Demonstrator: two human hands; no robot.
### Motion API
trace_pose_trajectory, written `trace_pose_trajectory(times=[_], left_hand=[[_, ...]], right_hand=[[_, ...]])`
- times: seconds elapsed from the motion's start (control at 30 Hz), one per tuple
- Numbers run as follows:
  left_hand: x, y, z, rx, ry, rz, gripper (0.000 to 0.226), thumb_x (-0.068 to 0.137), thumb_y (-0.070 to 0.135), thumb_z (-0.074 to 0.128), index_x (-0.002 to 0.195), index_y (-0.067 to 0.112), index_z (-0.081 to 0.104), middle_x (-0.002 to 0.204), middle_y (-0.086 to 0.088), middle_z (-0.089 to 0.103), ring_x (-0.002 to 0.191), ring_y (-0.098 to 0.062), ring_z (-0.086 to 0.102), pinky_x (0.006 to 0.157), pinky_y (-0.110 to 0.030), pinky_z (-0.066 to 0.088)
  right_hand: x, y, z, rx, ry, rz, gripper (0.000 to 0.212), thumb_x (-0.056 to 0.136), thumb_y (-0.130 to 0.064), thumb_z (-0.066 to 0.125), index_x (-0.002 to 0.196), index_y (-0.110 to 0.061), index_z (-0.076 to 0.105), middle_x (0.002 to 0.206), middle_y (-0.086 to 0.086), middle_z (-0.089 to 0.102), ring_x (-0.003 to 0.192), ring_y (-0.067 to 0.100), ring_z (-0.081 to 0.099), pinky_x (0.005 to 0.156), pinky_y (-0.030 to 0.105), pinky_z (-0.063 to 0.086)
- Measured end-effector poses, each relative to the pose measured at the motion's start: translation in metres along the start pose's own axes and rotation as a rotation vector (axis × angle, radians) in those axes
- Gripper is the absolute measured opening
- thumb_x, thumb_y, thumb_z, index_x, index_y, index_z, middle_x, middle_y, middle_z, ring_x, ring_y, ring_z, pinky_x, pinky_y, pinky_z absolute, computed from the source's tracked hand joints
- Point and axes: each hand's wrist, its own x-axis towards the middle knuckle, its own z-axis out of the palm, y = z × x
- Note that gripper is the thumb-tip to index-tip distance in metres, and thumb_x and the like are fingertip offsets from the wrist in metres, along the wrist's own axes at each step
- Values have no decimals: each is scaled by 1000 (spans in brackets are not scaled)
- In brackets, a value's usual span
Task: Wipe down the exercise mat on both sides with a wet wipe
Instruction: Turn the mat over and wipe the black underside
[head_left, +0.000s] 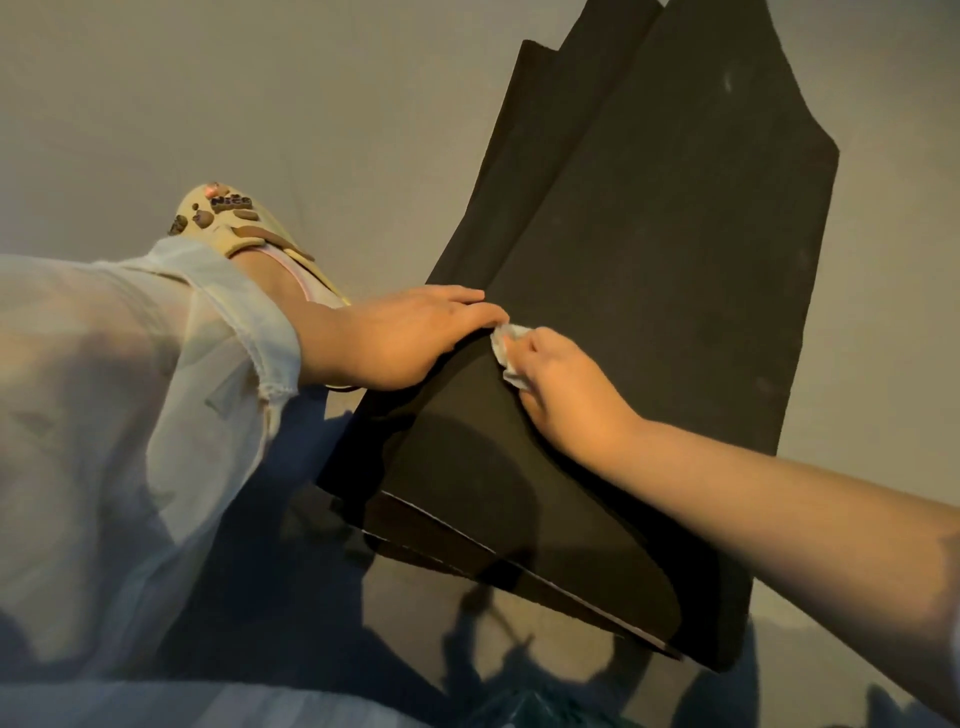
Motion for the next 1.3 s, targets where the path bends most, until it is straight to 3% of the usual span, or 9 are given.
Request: trace_pose_trajectory(times=[0.1,0.23,0.33,0.37,0.43,0.57,0.8,0.97,1.3], left_hand=[[1,1,0,73,-77,-24,62,97,8,43,150,24,16,155,-8,20,143,-21,17,111,-26,18],[5,0,-5,266,-235,2,62,97,37,41,150,26,10,158,-5,11,144,-25,7,114,-33,11],[9,-4,-10,510,-328,132,74,90,59,34,150,26,8,158,3,8,144,-20,-10,115,-35,-6],[10,-6,-12,553,-339,146,76,88,63,31,150,26,7,158,4,8,144,-20,-13,114,-36,-9],[14,-9,-13,596,-362,151,78,86,65,30,150,28,5,158,6,7,143,-19,-14,114,-37,-10],[21,-3,-9,600,-460,109,76,89,60,35,150,27,3,158,5,3,144,-18,-10,115,-38,-7],[25,-2,-10,558,-484,85,75,89,60,38,149,29,5,158,7,3,144,-16,-10,114,-35,-7],[28,-1,-7,567,-515,78,75,89,58,38,150,27,6,158,5,2,144,-17,-10,115,-37,-5],[33,0,-5,552,-527,77,75,89,57,42,149,27,9,158,6,4,144,-17,-9,115,-38,-5]], right_hand=[[-22,-20,13,9,-114,-93,34,91,-7,54,123,3,54,106,20,57,96,34,53,81,37,43],[-51,-40,33,165,-201,-221,22,100,-30,41,106,-22,61,95,-6,53,94,21,52,73,15,38],[-69,-44,30,112,-286,-489,35,94,-10,51,129,-5,54,109,13,58,98,31,53,80,32,46],[-71,-38,26,103,-250,-530,37,94,-15,53,131,-13,54,111,9,58,98,25,55,79,34,48],[-64,-22,6,193,-150,-444,26,96,-33,48,119,-37,58,106,-13,57,95,5,55,84,28,48],[-14,39,-38,-72,168,-33,33,86,1,52,119,-2,58,108,21,53,98,35,50,83,36,41],[42,110,-59,-196,247,483,32,85,5,39,115,-2,47,114,24,47,103,39,50,75,31,35],[25,92,-30,-166,142,396,44,89,5,39,132,-2,45,117,22,47,106,35,48,82,30,36],[-30,15,8,-65,-90,-23,33,92,-7,48,124,-6,54,109,14,52,101,29,49,86,32,40]])
